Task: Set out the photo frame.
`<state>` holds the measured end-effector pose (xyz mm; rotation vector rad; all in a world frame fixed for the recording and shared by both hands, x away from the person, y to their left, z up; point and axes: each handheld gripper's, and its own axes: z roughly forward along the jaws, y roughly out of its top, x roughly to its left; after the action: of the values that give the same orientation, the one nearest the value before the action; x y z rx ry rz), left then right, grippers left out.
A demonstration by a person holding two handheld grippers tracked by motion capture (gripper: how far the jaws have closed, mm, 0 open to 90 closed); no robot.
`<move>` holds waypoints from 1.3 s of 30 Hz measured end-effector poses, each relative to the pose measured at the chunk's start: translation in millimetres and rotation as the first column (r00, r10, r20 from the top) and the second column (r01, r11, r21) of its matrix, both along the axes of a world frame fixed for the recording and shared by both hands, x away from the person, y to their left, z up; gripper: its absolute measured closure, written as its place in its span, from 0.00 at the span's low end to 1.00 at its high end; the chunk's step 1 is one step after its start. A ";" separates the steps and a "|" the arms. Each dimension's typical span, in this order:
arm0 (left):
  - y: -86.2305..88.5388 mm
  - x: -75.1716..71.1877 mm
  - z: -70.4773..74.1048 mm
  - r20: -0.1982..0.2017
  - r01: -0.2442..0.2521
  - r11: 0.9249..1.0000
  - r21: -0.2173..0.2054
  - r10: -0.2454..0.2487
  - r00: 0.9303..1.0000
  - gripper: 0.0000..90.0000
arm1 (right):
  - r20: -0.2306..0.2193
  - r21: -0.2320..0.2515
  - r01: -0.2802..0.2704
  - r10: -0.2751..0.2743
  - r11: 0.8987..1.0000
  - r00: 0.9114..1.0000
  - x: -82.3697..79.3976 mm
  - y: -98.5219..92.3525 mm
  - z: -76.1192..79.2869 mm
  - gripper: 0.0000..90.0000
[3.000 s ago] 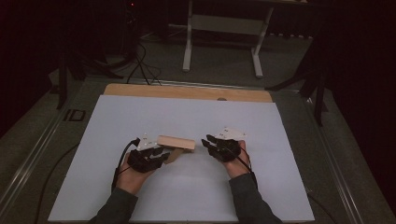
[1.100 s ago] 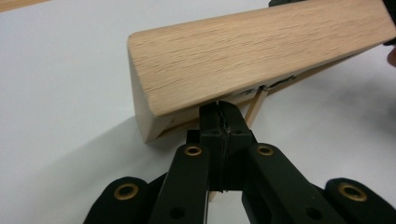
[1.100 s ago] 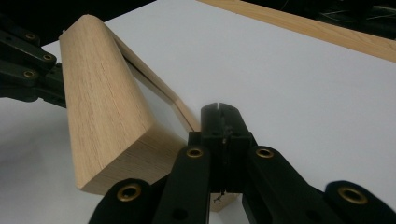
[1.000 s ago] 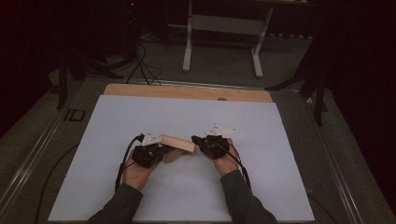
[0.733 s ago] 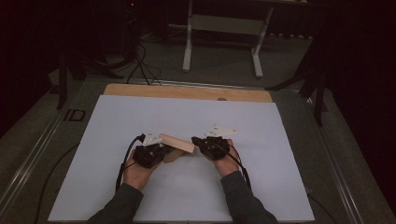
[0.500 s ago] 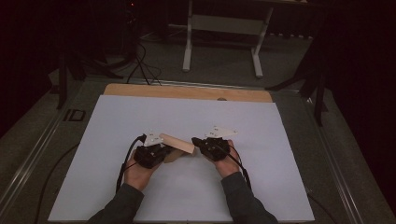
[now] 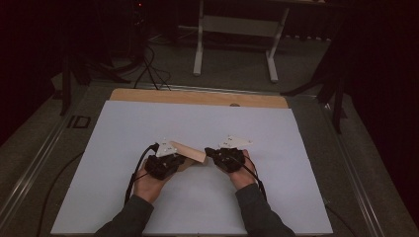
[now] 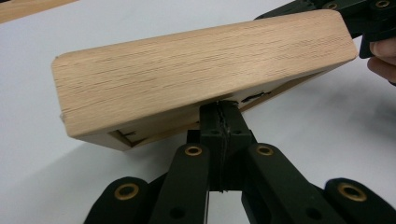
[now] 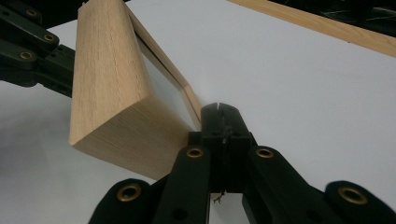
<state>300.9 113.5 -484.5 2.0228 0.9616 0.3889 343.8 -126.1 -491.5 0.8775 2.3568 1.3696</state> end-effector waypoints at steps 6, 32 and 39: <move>-0.6 -0.1 0.0 -0.002 0.001 1.000 -0.004 -0.001 1.000 1.00 | -0.001 0.001 -0.004 0.004 1.000 1.000 -1.5 -0.5 0.5 1.00; -6.0 1.9 -5.2 -0.010 0.006 1.000 0.013 -0.005 1.000 0.99 | 0.000 -0.010 -0.049 0.049 0.999 0.999 -13.1 0.8 2.1 1.00; -6.8 2.1 -6.0 -0.011 0.008 1.000 0.019 -0.008 1.000 0.99 | -0.004 -0.009 -0.068 0.068 0.998 0.998 -16.5 -0.9 2.7 1.00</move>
<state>303.0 106.6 -490.5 2.0474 0.9594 0.3841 327.2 -127.0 -488.8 0.8051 2.4144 1.3823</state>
